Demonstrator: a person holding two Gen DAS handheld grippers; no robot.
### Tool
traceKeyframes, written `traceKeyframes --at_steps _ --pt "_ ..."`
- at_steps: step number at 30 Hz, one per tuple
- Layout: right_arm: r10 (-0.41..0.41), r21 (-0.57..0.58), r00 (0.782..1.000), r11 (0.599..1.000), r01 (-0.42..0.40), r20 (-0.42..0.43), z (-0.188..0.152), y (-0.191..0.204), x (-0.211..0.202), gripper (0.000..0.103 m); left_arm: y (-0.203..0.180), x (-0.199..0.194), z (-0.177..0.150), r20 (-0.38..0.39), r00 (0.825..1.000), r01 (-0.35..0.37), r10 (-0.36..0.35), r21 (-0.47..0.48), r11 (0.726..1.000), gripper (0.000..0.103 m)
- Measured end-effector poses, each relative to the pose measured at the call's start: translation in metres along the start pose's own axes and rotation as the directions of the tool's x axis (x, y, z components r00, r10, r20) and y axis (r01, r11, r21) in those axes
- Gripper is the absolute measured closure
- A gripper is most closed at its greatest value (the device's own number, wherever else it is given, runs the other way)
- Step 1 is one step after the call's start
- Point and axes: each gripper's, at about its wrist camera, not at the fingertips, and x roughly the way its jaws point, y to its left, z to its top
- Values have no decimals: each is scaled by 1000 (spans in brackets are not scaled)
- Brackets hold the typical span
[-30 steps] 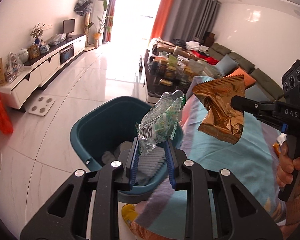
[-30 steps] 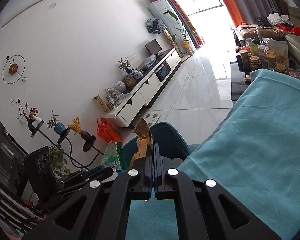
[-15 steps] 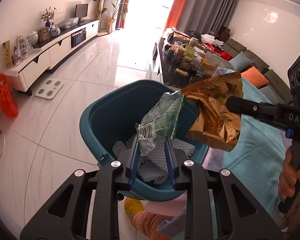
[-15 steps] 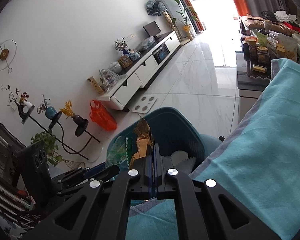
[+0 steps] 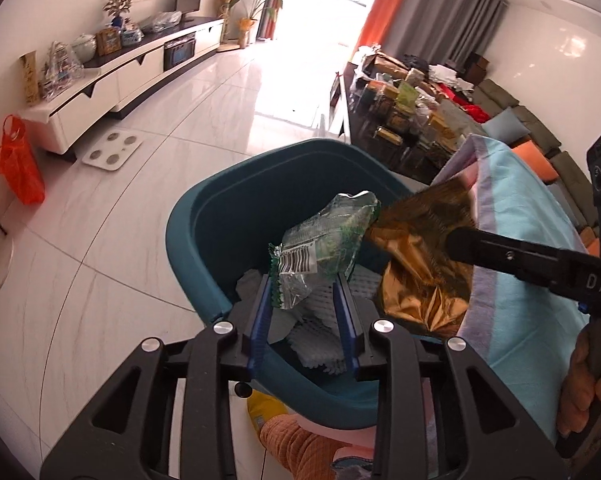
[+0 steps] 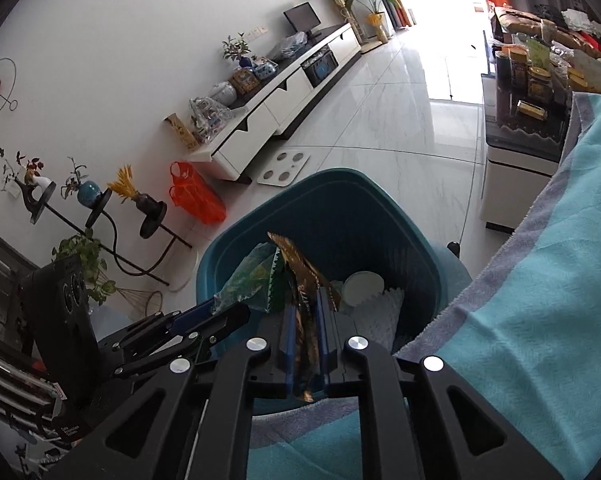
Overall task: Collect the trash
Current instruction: 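Carry both wrappers to the teal bin and open both tools over it, then grasp the white tissue with the left tool while the right grasps a clear plastic bag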
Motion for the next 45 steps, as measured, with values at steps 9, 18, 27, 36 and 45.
traceKeyframes --at_steps 9,18,27,36,45 --pt "10 7 1000 1000 -10 28 -4 -5 -11 88 -1 -2 -6 16 1000 -7 7 7 1000 66" --pt "24 -35 992 999 -20 126 -23 -4 -63 86 -28 -45 -12 112 993 38 -48 82 996 60" --pt "-19 -58 954 998 38 299 -63 -19 -160 82 -104 -91 -37 144 953 221 -266 273 936 54" --pt "-196 83 884 981 178 424 -133 -70 -257 80 -223 -99 -86 -29 874 439 -485 477 762 54" --pt "-417 301 767 905 300 487 -191 -129 -330 74 -326 -92 -146 -246 784 592 -570 571 569 53"
